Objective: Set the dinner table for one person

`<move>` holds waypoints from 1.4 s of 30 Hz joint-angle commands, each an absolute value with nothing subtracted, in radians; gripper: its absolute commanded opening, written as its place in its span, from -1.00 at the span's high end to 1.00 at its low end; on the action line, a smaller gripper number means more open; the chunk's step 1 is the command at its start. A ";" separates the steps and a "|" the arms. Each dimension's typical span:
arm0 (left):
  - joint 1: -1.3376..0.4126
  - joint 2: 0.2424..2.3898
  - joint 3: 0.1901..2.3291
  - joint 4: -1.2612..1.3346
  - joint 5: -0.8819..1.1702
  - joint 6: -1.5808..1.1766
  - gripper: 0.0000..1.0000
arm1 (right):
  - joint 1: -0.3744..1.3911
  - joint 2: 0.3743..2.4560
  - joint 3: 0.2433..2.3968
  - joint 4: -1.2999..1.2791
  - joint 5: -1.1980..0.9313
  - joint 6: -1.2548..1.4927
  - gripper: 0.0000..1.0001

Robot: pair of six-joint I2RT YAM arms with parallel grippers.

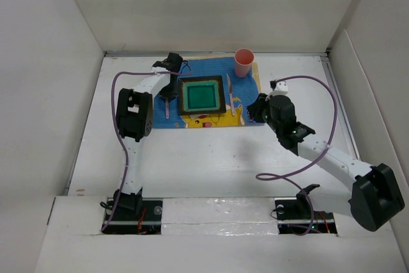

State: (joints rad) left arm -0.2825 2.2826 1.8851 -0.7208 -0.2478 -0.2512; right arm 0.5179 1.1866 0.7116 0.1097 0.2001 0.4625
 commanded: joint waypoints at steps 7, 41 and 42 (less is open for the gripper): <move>-0.287 2.186 1.810 -0.698 -0.308 -0.290 0.28 | 0.528 1.152 0.735 0.150 0.282 0.453 0.29; -0.287 0.388 0.911 -0.159 -0.187 -0.380 -0.69 | 0.604 0.488 0.970 -0.141 0.607 0.348 -0.24; -0.287 0.397 0.908 -0.175 -0.187 -0.379 -0.69 | 0.604 0.480 0.930 -0.124 0.614 0.351 -0.24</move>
State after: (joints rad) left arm -0.2863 0.3775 0.9222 -0.1883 -0.1642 -0.3832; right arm 0.5972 0.4770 0.9764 -0.0219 0.5514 0.3698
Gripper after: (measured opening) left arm 0.840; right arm 0.621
